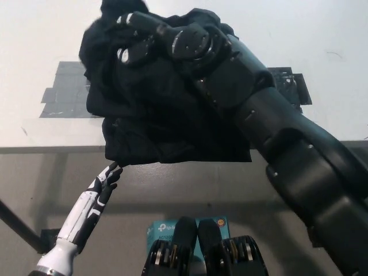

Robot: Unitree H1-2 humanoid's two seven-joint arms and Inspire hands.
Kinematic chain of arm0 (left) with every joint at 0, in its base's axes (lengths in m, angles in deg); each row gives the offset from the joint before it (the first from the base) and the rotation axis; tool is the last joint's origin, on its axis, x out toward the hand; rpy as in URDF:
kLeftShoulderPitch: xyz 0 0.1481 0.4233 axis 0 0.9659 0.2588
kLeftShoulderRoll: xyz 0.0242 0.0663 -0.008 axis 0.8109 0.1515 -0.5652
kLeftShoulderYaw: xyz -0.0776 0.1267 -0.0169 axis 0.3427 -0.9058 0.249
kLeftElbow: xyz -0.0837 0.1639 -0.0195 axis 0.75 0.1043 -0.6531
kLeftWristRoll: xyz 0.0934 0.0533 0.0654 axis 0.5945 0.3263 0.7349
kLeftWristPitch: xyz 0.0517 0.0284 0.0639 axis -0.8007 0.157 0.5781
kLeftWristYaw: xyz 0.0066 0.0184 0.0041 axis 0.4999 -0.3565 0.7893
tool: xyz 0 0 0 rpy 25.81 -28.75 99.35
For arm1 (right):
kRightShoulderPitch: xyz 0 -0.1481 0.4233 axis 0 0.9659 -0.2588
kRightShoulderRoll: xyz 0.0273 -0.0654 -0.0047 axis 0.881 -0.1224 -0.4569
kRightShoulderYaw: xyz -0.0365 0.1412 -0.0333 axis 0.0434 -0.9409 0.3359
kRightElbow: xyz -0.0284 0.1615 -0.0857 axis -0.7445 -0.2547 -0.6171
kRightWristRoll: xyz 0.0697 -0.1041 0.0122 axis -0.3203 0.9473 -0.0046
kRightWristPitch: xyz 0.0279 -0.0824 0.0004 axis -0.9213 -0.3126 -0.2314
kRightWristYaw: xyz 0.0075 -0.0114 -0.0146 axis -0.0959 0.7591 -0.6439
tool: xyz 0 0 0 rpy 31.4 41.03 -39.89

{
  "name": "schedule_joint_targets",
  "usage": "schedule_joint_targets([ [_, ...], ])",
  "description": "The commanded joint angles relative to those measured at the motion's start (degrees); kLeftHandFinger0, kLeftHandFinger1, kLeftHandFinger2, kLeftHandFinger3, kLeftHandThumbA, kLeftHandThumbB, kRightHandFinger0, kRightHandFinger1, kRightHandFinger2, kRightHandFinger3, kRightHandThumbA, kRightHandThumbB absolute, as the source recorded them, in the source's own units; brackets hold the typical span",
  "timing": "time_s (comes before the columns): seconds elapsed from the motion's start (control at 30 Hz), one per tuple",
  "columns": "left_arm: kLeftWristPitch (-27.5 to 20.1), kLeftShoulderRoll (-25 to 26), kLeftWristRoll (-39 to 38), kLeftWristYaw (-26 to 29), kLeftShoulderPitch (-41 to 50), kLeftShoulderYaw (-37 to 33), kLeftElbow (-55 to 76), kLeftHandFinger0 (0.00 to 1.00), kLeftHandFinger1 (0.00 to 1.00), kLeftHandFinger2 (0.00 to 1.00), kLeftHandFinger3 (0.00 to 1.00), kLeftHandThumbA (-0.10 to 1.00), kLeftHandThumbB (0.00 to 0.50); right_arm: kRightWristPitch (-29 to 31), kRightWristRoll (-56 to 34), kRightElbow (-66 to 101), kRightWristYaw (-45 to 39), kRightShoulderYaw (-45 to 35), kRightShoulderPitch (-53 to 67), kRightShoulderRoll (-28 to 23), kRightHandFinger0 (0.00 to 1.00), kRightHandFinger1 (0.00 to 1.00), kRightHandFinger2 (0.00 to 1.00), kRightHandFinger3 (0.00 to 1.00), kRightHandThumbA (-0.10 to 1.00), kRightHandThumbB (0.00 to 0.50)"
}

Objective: The robot grabs the right edges of the black jacket on the table, and folds it in half

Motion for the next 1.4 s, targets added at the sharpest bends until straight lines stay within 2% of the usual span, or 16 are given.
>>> schedule_joint_targets([
  [0.0,0.18,1.56,1.06,-1.13,-0.94,-0.16,2.17,1.0,1.0,1.0,1.0,1.0,0.219,-0.04,3.93,-0.01,-6.85,1.53,-4.2,-0.45,1.0,1.0,1.0,1.0,0.69,0.5],
  [0.03,0.01,1.55,1.31,-1.11,-1.07,-0.27,2.12,1.0,1.0,1.0,1.0,1.0,0.234,-0.57,3.73,0.2,-9.34,1.64,-3.81,-1.34,1.0,1.0,1.0,1.0,0.77,0.5],
  [0.13,0.0,1.57,1.36,-1.17,-1.08,-0.28,2.1,1.0,1.0,1.0,1.0,1.0,0.237,-0.61,3.96,0.24,-10.01,1.25,-3.77,-1.43,1.0,1.0,1.0,1.0,0.79,0.5],
  [0.17,-0.21,1.71,1.51,-1.29,-1.16,-0.37,1.9,1.0,1.0,1.0,1.0,1.0,0.248,-1.47,2.2,0.09,-10.99,-0.54,-3.89,-1.64,1.0,1.0,1.0,1.0,1.0,0.431],
  [0.2,-0.17,1.62,1.34,-1.4,-1.16,-0.42,1.98,1.0,1.0,1.0,1.0,1.0,0.239,-1.37,1.77,0.57,-11.69,-1.3,-3.93,-2.0,1.0,1.0,1.0,1.0,1.0,0.396],
  [0.4,-0.83,1.27,1.3,-1.22,-1.21,-0.4,1.47,1.0,1.0,1.0,1.0,1.0,0.219,0.81,2.6,0.91,-11.15,-3.07,-4.18,-2.3,1.0,1.0,1.0,1.0,1.0,0.415],
  [0.43,-0.75,1.48,1.79,-1.39,-1.3,-0.67,1.51,1.0,1.0,1.0,1.0,1.0,0.224,-0.67,1.7,0.49,-11.94,-4.32,-5.78,-2.26,1.0,1.0,1.0,1.0,1.0,0.497],
  [0.47,-0.64,1.5,1.78,-1.47,-1.3,-0.69,1.54,1.0,1.0,1.0,1.0,1.0,0.225,-0.67,1.89,0.58,-12.11,-4.62,-5.88,-2.25,1.0,1.0,1.0,1.0,1.0,0.5],
  [0.57,-0.64,1.47,1.81,-1.53,-1.3,-0.65,1.54,1.0,1.0,1.0,1.0,1.0,0.225,-0.64,2.48,0.53,-12.32,-5.25,-5.87,-2.17,1.0,1.0,1.0,1.0,1.0,0.5],
  [0.73,-0.38,1.16,1.55,-1.48,-1.72,-0.52,1.3,1.0,1.0,1.0,1.0,1.0,0.247,-2.98,2.22,2.86,-15.44,-6.75,-9.54,-3.13,1.0,1.0,1.0,1.0,1.0,0.432],
  [0.83,-0.44,1.05,2.82,-1.28,-2.03,-1.09,1.18,1.0,1.0,1.0,1.0,1.0,0.25,-5.95,1.19,8.4,-17.76,-8.61,-13.05,-6.8,1.0,1.0,1.0,1.0,0.99,0.491],
  [0.93,-0.41,0.98,2.98,-1.23,-2.01,-1.19,1.19,1.0,1.0,1.0,1.0,1.0,0.251,-6.61,1.25,10.36,-18.1,-9.45,-12.63,-7.27,1.0,1.0,1.0,1.0,0.96,0.496],
  [1.0,-0.74,1.13,3.23,-1.24,-2.48,-1.19,1.34,1.0,1.0,1.0,1.0,1.0,0.279,-9.94,-3.2,24.13,-16.44,-15.91,-9.17,-11.51,1.0,1.0,1.0,1.0,0.89,0.5],
  [1.17,-0.37,1.22,3.65,-1.11,-2.5,-1.14,1.71,1.0,1.0,1.0,1.0,1.0,0.27,-12.27,-3.85,35.6,-15.55,-19.7,-4.93,-14.63,1.0,1.0,1.0,1.0,0.98,0.5],
  [1.2,-0.22,2.02,2.77,-1.11,-3.19,0.03,1.72,1.0,1.0,1.0,1.0,1.0,0.275,-16.29,-5.78,55.97,-12.91,-26.22,2.51,-19.27,1.0,1.0,1.0,1.0,1.0,0.492],
  [1.37,-1.33,1.51,0.51,-0.53,-4.61,1.45,0.16,1.0,1.0,1.0,1.0,1.0,0.247,-16.52,-7.9,78.13,-11.77,-35.32,15.43,-25.16,1.0,1.0,1.0,1.0,1.0,0.437],
])
